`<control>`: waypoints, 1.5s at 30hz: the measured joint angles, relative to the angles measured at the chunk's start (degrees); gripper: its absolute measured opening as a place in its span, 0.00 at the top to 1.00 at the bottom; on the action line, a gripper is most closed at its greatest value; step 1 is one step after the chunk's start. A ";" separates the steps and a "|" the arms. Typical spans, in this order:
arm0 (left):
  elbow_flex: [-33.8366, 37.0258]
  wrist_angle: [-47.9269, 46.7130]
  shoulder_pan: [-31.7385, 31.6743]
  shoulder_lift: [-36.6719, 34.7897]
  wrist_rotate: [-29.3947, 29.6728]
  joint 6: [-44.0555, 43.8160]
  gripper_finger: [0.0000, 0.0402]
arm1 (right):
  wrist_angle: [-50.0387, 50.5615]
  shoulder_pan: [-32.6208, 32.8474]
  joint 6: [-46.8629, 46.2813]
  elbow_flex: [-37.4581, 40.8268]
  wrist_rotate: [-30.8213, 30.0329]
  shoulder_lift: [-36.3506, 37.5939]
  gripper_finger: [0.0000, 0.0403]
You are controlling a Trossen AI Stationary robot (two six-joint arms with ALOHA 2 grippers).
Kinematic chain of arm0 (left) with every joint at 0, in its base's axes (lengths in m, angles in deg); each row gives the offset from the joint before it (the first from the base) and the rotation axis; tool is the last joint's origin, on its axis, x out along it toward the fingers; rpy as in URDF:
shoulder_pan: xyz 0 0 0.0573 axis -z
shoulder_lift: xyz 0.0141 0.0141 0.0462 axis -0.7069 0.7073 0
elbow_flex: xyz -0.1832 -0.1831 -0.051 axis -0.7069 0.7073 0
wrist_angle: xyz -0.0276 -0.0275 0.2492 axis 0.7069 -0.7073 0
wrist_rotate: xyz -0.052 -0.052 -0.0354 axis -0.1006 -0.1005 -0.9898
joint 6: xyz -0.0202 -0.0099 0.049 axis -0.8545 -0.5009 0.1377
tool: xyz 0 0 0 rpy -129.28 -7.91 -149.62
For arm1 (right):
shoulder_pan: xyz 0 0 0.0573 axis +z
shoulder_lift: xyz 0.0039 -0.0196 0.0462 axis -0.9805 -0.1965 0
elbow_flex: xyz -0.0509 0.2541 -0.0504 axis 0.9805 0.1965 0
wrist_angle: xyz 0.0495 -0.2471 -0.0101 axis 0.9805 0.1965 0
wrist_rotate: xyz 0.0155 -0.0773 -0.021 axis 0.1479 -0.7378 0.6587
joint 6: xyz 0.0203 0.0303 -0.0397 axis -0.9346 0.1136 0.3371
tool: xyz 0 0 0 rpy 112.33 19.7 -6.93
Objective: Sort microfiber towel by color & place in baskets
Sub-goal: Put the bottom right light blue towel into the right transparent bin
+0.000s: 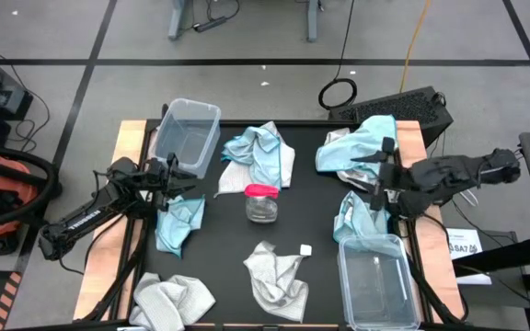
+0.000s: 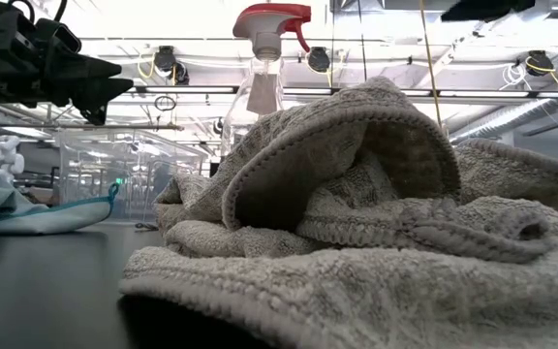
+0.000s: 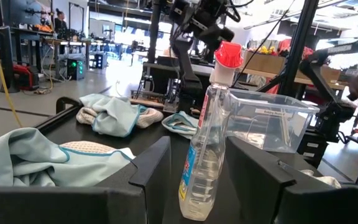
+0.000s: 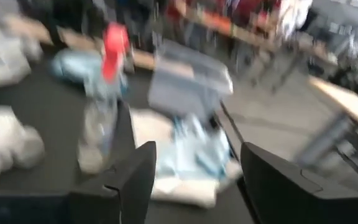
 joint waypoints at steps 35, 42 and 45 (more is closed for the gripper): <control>0.00 0.00 0.00 0.00 -0.01 -0.02 0.60 | 30.31 -22.22 -9.56 1.25 26.83 -26.27 0.44; 0.00 -0.01 -0.02 -0.01 -0.01 -0.02 0.60 | 28.37 -23.58 -9.58 1.56 29.81 -26.38 0.44; -0.02 0.02 -0.02 0.00 -0.02 0.00 0.60 | 28.29 -23.99 -9.58 2.39 29.98 -27.17 0.44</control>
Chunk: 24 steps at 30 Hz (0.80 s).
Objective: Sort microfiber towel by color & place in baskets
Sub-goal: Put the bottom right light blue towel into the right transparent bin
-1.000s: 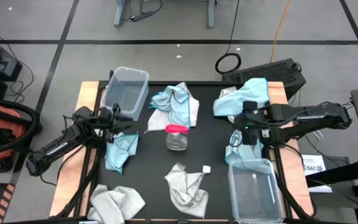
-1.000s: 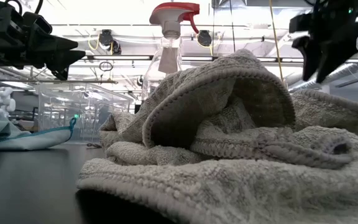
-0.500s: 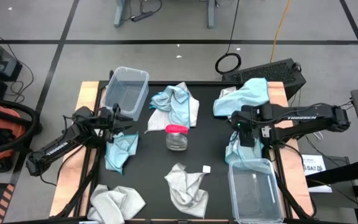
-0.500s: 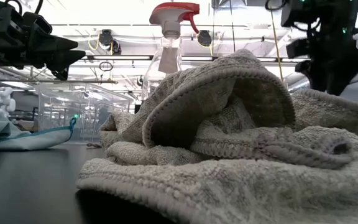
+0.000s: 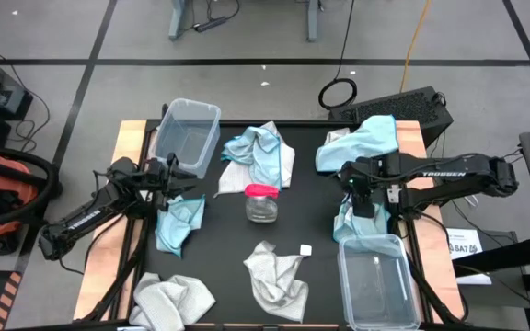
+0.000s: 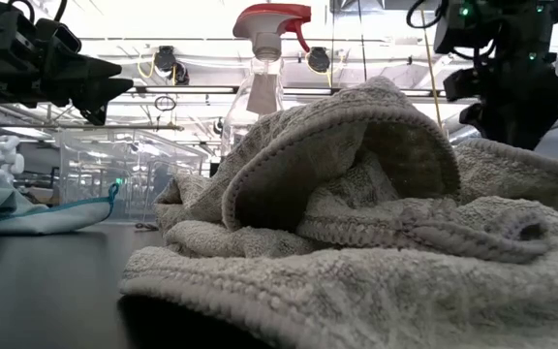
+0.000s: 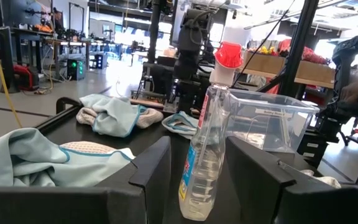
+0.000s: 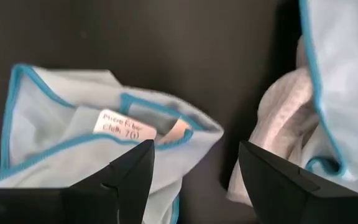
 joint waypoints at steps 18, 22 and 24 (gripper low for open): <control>0.02 -0.03 0.02 0.00 0.00 0.00 0.60 | -0.33 -0.75 -0.14 0.05 -0.39 -10.18 0.44; 0.02 -0.02 0.02 0.00 0.00 0.01 0.60 | -0.32 -0.75 -0.22 0.05 -0.64 -11.89 0.44; 0.02 -0.02 0.01 -0.02 0.00 -0.02 0.60 | -0.32 -0.75 -0.22 0.05 -0.64 -12.76 0.45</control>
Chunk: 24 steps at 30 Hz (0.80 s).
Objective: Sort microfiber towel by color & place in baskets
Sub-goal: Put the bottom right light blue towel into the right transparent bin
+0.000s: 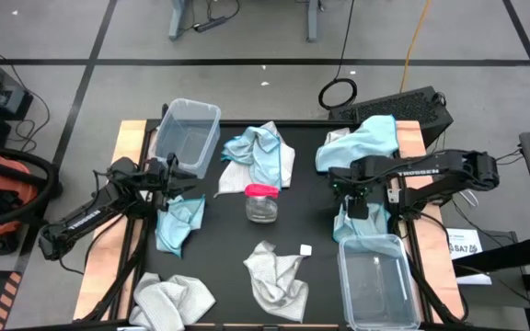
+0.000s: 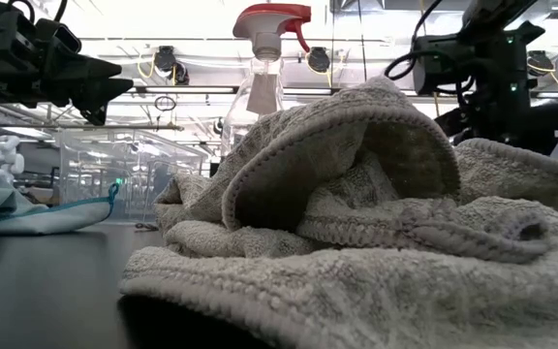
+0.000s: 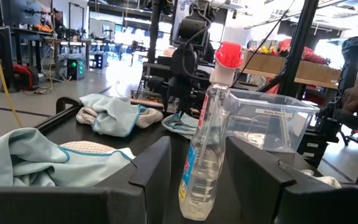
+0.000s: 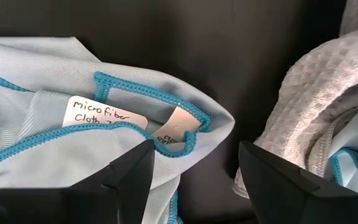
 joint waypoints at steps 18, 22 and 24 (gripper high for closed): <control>-0.01 0.01 0.01 0.01 0.00 0.01 0.60 | 0.80 0.02 -0.44 -0.59 -3.22 -3.44 0.97; 0.00 0.01 -0.01 0.00 0.02 0.02 0.60 | 1.86 0.02 1.60 -1.97 -3.26 -2.27 0.99; -0.02 -0.01 0.01 0.01 0.00 0.02 0.60 | 2.81 0.02 2.24 -3.12 -3.16 -1.58 0.99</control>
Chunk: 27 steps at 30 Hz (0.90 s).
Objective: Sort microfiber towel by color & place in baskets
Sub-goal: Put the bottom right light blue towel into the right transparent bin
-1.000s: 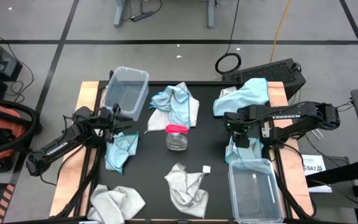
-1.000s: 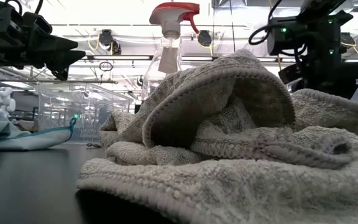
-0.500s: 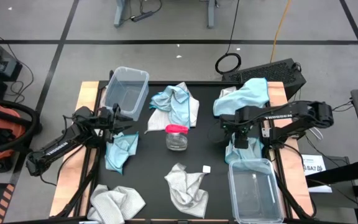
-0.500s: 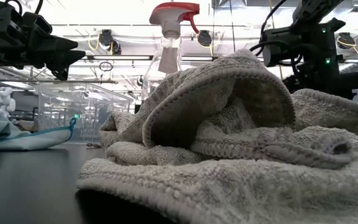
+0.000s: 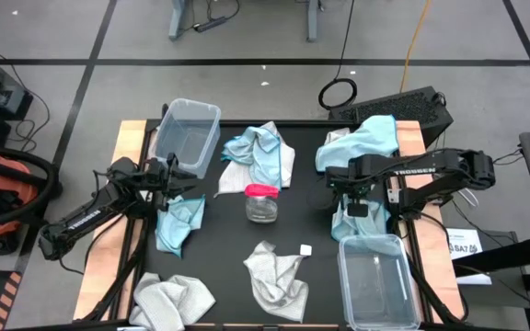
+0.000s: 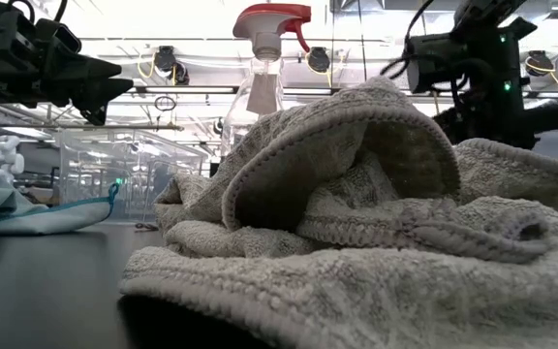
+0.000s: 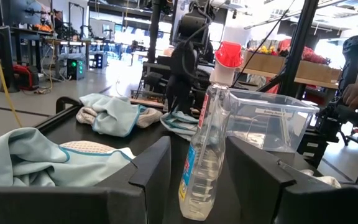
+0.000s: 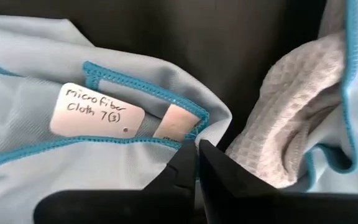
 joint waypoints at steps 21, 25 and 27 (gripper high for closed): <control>0.02 0.00 0.00 0.01 0.00 -0.02 0.60 | 2.24 0.15 5.34 -19.77 3.90 10.10 1.00; 0.00 0.00 -0.01 0.00 0.00 -0.02 0.60 | 1.57 0.15 7.25 -21.46 6.20 12.57 1.00; -0.01 0.00 -0.02 -0.01 0.00 0.01 0.60 | 1.42 0.15 8.29 -22.26 7.32 13.83 1.00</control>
